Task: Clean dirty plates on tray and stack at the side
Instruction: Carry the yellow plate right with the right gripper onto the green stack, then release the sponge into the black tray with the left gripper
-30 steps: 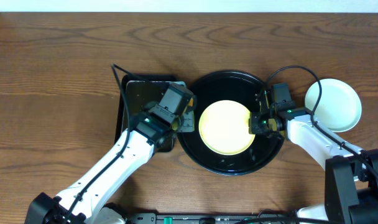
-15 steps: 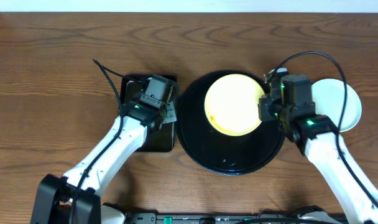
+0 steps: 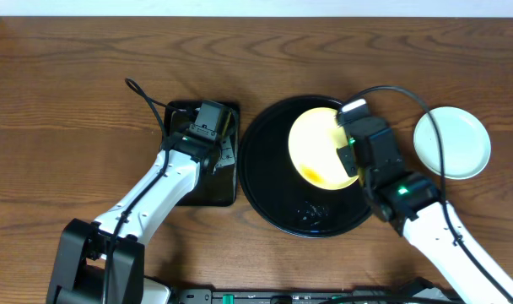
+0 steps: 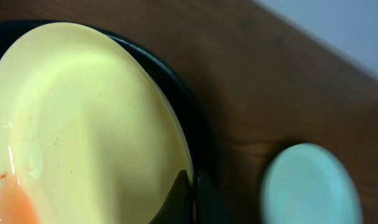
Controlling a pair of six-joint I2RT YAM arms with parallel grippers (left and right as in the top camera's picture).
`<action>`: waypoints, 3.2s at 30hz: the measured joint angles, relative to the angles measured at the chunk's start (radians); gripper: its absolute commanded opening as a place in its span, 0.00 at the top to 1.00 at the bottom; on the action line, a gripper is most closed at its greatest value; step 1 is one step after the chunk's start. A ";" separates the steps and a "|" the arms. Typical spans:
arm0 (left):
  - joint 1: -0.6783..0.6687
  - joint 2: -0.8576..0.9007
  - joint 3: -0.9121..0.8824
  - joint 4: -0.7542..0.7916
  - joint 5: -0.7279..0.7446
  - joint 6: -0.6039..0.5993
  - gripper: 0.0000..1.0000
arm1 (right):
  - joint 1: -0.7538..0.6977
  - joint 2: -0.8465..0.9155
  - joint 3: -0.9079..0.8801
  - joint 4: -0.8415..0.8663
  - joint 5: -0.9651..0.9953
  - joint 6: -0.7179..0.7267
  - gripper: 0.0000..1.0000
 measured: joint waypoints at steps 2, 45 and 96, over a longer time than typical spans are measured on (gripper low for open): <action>0.000 0.000 0.000 0.000 0.000 0.000 0.92 | 0.041 0.000 0.000 0.014 0.072 -0.038 0.99; 0.002 0.016 -0.006 0.080 -0.074 0.290 0.92 | -0.433 0.000 0.000 0.003 0.212 0.360 0.99; 0.070 -0.375 -0.045 -0.530 0.020 0.051 0.19 | -0.651 -0.025 0.000 -0.516 -0.645 0.240 0.01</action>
